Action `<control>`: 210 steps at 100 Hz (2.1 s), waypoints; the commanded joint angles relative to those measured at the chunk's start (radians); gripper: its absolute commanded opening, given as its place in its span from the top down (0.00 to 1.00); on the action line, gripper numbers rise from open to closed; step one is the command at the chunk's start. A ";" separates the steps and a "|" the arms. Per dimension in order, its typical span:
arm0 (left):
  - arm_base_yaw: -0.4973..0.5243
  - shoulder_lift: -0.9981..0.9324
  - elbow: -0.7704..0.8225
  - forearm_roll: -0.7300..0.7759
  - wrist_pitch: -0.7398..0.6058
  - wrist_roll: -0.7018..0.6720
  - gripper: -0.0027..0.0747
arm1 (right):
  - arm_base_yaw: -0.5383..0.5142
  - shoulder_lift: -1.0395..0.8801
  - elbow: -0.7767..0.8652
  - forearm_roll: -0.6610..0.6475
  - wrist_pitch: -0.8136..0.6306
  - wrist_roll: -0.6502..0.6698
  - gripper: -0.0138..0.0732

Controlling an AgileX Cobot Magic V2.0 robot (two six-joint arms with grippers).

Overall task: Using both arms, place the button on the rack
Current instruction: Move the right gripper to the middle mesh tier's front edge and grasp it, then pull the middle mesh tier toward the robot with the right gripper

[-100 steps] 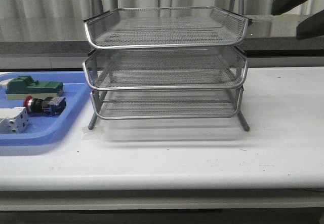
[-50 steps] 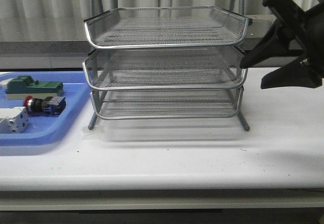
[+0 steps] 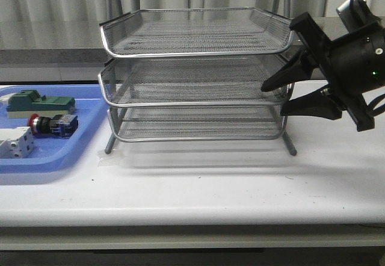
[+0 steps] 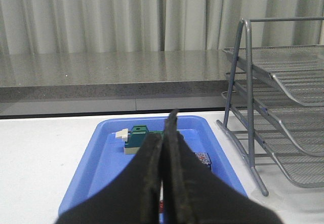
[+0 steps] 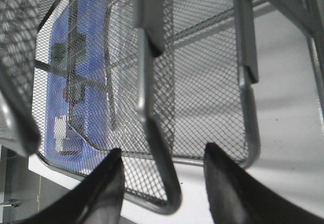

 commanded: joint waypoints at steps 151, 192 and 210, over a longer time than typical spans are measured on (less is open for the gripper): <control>0.001 -0.032 0.033 -0.009 -0.084 -0.005 0.99 | 0.012 -0.385 0.402 -0.067 0.043 -0.139 0.83; 0.001 -0.032 0.033 -0.009 -0.084 -0.005 0.99 | 0.012 -0.508 0.402 -0.180 0.078 -0.128 0.32; 0.001 -0.032 0.033 -0.009 -0.084 -0.005 0.99 | 0.012 -0.573 0.401 -0.435 0.068 0.049 0.32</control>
